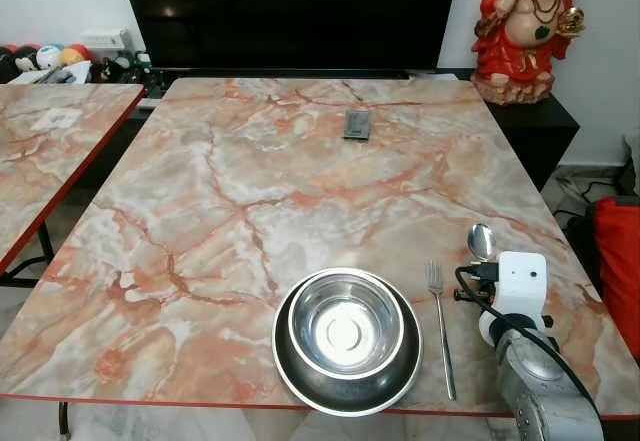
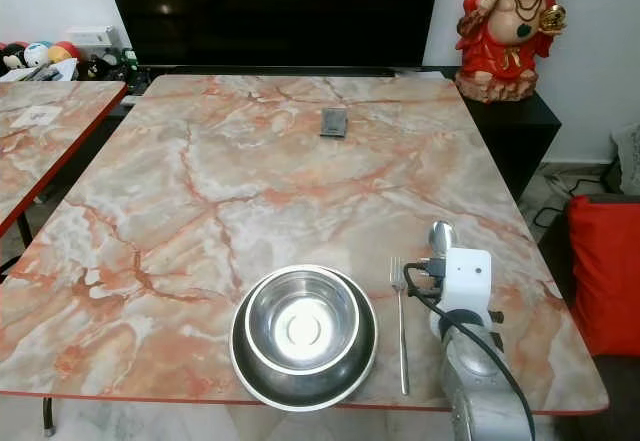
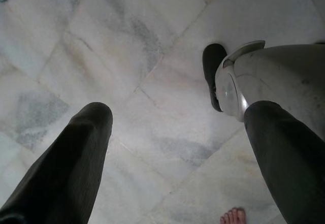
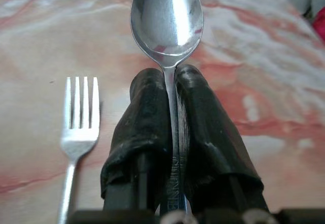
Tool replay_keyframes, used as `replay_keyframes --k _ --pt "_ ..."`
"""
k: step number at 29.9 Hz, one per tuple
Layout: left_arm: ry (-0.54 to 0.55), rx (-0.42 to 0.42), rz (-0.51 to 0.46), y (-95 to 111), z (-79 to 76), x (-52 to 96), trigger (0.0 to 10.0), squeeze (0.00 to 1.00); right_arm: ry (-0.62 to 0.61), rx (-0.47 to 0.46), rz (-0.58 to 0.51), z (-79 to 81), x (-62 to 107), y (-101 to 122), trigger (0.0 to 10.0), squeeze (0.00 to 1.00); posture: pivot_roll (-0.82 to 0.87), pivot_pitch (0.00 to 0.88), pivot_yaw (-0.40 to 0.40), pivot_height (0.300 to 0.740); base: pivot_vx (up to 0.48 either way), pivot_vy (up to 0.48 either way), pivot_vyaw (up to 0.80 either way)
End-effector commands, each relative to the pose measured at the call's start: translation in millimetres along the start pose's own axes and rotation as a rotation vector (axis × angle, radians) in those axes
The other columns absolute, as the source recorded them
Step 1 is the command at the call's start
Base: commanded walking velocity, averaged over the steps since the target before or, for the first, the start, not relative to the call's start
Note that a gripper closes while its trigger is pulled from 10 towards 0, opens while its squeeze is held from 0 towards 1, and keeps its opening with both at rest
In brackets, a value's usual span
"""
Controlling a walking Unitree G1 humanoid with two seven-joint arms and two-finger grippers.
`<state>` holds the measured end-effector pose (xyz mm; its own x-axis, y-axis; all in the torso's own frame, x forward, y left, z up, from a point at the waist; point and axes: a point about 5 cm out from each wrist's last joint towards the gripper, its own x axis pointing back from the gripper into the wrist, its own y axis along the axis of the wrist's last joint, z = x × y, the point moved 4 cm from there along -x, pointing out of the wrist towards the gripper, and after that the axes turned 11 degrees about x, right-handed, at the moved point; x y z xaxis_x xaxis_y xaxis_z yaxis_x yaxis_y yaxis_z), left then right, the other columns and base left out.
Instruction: Setting the table
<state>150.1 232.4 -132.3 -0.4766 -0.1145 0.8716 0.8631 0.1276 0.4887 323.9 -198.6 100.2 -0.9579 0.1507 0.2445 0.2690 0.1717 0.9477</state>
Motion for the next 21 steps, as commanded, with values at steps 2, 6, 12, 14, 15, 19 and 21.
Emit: replay_keyframes --k 2,6,12,14,15,19,21 --pt "0.004 -0.010 0.031 -7.5 4.1 1.3 10.0 0.00 0.022 -0.024 0.029 4.9 -2.5 -6.4 10.0 0.00 -0.04 0.113 0.015 0.740 0.000 0.000 0.00" --pt "0.005 -0.010 0.030 -7.4 4.2 1.3 10.0 0.00 0.034 0.002 0.049 7.9 -0.9 -11.2 10.0 0.00 -0.04 0.114 0.015 0.740 0.000 0.000 0.00" --pt "0.001 -0.015 0.030 -7.2 3.8 1.3 10.0 0.00 0.024 0.010 0.062 4.9 3.7 -17.6 10.0 0.00 -0.05 0.114 0.016 0.740 0.000 0.000 0.00" --pt "0.001 -0.014 0.029 -7.0 3.7 1.3 10.0 0.00 0.026 0.011 0.065 5.7 3.8 -18.7 10.0 0.00 -0.05 0.113 0.013 0.740 0.000 0.000 0.00" --pt "0.001 -0.014 0.029 -6.9 3.7 1.2 10.0 0.00 0.027 0.012 0.067 6.4 3.7 -19.5 10.0 0.00 -0.05 0.113 0.013 0.740 0.000 0.000 0.00" --pt "0.003 -0.012 0.028 -6.8 4.2 1.3 10.0 0.00 0.030 0.016 0.069 7.9 5.1 -20.1 10.0 0.00 -0.04 0.113 0.013 0.740 0.000 0.000 0.00" --pt "0.005 -0.013 0.029 -7.0 4.7 1.4 10.0 0.00 0.025 0.018 0.067 7.5 8.1 -19.6 10.0 0.00 -0.04 0.114 0.015 0.740 0.000 0.000 0.00"
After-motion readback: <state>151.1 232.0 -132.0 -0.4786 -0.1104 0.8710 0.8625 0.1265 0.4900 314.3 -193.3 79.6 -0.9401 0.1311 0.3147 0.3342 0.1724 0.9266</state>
